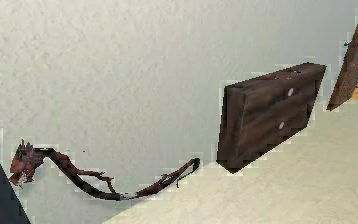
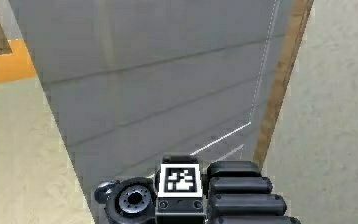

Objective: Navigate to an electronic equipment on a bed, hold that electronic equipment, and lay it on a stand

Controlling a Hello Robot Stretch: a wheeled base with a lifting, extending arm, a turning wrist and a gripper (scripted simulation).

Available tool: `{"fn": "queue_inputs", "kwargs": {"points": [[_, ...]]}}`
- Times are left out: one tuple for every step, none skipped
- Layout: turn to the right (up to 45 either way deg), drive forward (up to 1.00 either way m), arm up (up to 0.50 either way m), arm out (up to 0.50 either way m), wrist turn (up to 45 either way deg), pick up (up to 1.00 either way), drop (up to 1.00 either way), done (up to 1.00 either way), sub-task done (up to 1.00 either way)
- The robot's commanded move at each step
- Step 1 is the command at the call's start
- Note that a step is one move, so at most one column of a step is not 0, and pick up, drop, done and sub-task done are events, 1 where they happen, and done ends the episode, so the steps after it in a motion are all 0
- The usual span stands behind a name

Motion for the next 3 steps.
{"fn": "queue_inputs", "kwargs": {"points": [[0.0,0.5,0.0,0.0,0.0,0.0,0.0,0.0,0.0],[45.0,0.0,0.0,0.0,0.0,0.0,0.0,0.0,0.0],[24.0,0.0,0.0,0.0,0.0,0.0,0.0,0.0,0.0]]}}
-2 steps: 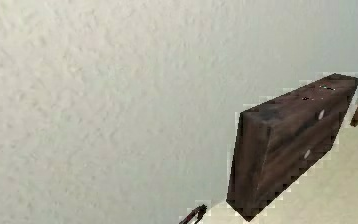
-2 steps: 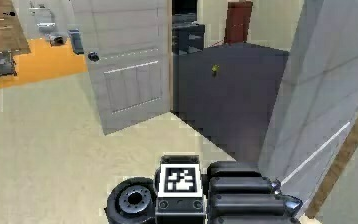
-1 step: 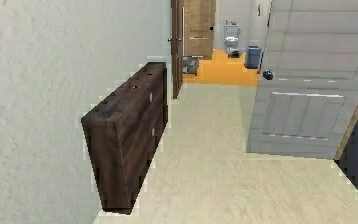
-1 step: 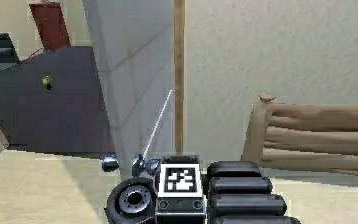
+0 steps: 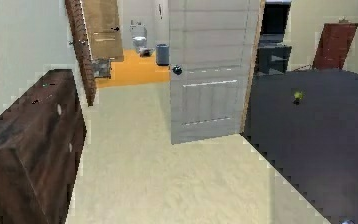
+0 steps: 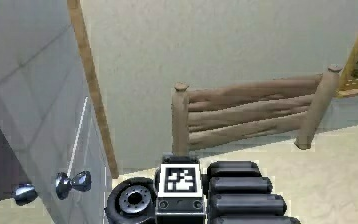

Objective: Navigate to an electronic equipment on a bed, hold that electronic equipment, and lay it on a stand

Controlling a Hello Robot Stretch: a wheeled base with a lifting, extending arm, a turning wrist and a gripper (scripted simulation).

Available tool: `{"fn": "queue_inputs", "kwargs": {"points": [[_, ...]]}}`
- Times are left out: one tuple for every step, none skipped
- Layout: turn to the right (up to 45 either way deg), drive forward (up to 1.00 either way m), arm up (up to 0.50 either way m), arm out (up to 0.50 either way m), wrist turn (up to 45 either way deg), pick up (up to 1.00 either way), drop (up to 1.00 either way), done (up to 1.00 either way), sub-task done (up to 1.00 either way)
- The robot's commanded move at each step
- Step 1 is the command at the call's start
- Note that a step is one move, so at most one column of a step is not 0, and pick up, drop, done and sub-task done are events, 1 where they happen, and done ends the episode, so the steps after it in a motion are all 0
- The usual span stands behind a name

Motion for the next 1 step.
{"fn": "queue_inputs", "kwargs": {"points": [[0.0,0.35,0.0,0.0,0.0,0.0,0.0,0.0,0.0]]}}
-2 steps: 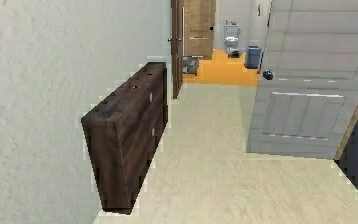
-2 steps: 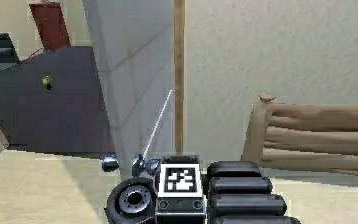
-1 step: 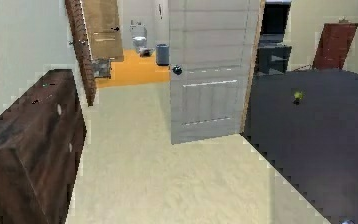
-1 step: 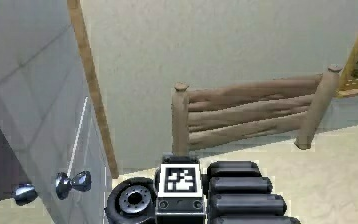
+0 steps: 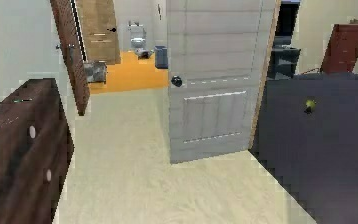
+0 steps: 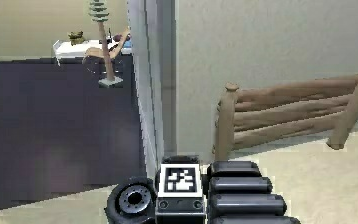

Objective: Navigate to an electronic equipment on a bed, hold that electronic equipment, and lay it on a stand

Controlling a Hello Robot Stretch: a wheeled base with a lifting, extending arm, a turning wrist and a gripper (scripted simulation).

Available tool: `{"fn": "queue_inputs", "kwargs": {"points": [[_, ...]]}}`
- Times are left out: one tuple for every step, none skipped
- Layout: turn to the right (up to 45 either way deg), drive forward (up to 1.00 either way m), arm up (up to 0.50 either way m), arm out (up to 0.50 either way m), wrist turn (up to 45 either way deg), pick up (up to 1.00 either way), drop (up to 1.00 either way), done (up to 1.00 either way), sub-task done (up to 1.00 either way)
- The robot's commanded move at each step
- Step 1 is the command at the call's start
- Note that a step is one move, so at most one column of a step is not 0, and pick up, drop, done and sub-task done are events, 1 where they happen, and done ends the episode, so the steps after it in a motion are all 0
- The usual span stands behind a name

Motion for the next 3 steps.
{"fn": "queue_inputs", "kwargs": {"points": [[27.0,0.0,0.0,0.0,0.0,0.0,0.0,0.0,0.0],[0.0,0.4,0.0,0.0,0.0,0.0,0.0,0.0,0.0],[15.0,0.0,0.0,0.0,0.0,0.0,0.0,0.0,0.0]]}}
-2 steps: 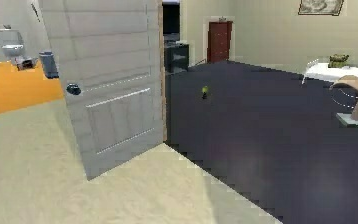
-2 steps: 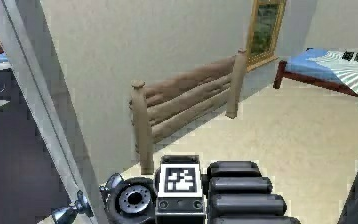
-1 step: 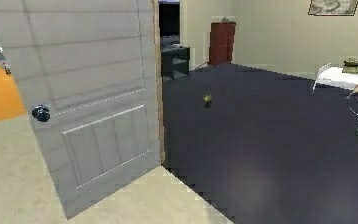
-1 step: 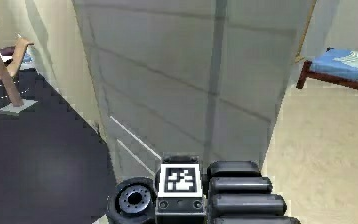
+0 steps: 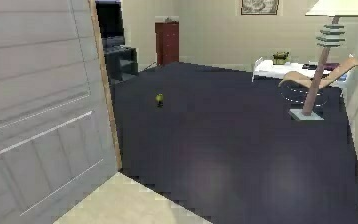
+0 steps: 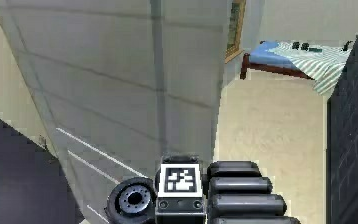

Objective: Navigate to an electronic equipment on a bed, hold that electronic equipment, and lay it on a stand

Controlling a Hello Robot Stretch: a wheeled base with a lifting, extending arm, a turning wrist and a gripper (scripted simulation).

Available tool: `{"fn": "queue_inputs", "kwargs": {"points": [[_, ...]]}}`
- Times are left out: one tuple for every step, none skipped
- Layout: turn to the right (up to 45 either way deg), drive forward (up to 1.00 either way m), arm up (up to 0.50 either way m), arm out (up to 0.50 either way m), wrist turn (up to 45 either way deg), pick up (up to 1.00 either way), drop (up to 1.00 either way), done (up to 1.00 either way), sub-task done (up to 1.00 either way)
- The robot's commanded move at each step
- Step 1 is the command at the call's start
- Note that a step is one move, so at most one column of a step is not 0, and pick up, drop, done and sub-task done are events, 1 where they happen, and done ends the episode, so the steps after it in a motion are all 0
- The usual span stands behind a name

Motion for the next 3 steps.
{"fn": "queue_inputs", "kwargs": {"points": [[0.0,1.0,0.0,0.0,0.0,0.0,0.0,0.0,0.0],[6.0,0.0,0.0,0.0,0.0,0.0,0.0,0.0,0.0],[0.0,0.4,0.0,0.0,0.0,0.0,0.0,0.0,0.0]]}}
